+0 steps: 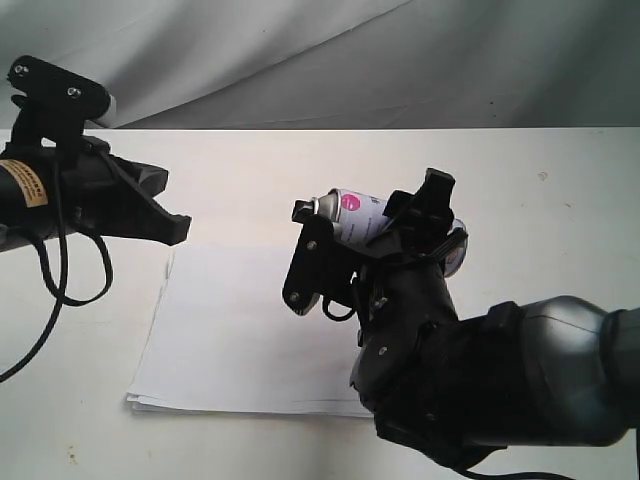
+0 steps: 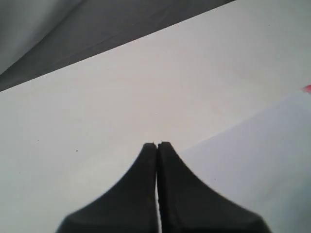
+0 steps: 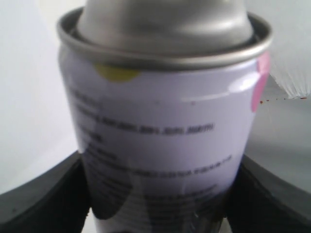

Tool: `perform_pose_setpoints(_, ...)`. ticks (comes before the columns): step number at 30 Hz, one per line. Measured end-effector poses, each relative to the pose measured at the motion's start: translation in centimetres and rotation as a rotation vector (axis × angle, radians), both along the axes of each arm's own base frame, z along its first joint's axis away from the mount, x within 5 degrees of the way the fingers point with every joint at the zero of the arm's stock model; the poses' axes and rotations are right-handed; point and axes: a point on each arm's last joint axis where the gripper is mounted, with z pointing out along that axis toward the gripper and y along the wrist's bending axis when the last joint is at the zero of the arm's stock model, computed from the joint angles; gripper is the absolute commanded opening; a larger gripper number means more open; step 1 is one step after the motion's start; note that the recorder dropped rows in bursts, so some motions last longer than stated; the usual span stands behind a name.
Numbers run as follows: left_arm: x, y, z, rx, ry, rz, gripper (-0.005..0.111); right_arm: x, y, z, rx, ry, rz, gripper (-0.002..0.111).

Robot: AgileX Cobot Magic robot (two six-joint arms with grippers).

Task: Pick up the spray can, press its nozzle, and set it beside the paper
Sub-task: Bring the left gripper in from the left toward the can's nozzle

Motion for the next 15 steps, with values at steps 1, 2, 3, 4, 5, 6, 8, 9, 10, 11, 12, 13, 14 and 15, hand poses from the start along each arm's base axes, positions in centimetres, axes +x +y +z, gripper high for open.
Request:
perform_pose_setpoints(1, 0.0, 0.0, -0.1, 0.006, 0.005, -0.004, 0.0, 0.0, 0.0, 0.0, 0.0, 0.0, 0.0, 0.0)
perform_pose_setpoints(2, 0.0, -0.1, -0.1, 0.009, 0.005, -0.007, 0.0, 0.0, 0.0, 0.0, 0.0, 0.0, 0.0, 0.0)
perform_pose_setpoints(3, 0.0, -0.1, -0.1, 0.0, 0.007, -0.003, 0.0, 0.0, 0.0, 0.0, 0.0, 0.0, 0.0, 0.0)
perform_pose_setpoints(4, 0.0, -0.1, -0.1, -0.006, 0.011, 0.001, 0.0, 0.0, 0.0, 0.0, 0.0, 0.0, 0.0, 0.0)
perform_pose_setpoints(5, 0.0, -0.1, -0.2, -0.024, 0.029, 0.018, 0.0, 0.0, 0.0, 0.0, 0.0, 0.0, 0.0, 0.0)
perform_pose_setpoints(6, -0.2, 0.0, -0.4, -0.089, 0.075, 0.074, 0.0, 0.0, 0.0, 0.0, 0.0, 0.0, 0.0, 0.0)
perform_pose_setpoints(8, -0.3, 0.0, -0.7, -0.213, 0.149, 0.176, 0.0, 0.0, 0.0, 0.0, 0.0, 0.0, 0.0, 0.0)
perform_pose_setpoints(9, -0.4, 0.0, -0.7, -0.239, 0.164, 0.198, 0.0, 0.0, 0.0, 0.0, 0.0, 0.0, 0.0, 0.0)
perform_pose_setpoints(10, -0.4, 0.0, -0.8, -0.286, 0.184, 0.232, 0.0, 0.0, 0.0, 0.0, 0.0, 0.0, 0.0, 0.0)
perform_pose_setpoints(11, -0.4, 0.0, -0.7, -0.299, 0.191, 0.242, 0.0, 0.0, 0.0, 0.0, 0.0, 0.0, 0.0, 0.0)
perform_pose_setpoints(12, -0.2, -0.1, -0.3, -0.313, 0.209, 0.256, 0.0, 0.0, 0.0, 0.0, 0.0, 0.0, 0.0, 0.0)
perform_pose_setpoints(13, 0.1, -0.1, 0.1, -0.311, 0.216, 0.257, 0.0, 0.0, 0.0, 0.0, 0.0, 0.0, 0.0, 0.0)
perform_pose_setpoints(14, 0.6, -0.3, 1.4, -0.3, 0.232, 0.252, 0.0, 0.0, 0.0, 0.0, 0.0, 0.0, 0.0, 0.0)
perform_pose_setpoints(15, 0.9, -0.5, 2.3, -0.294, 0.23, 0.244, 0.0, 0.0, 0.0, 0.0, 0.0, 0.0, 0.0, 0.0)
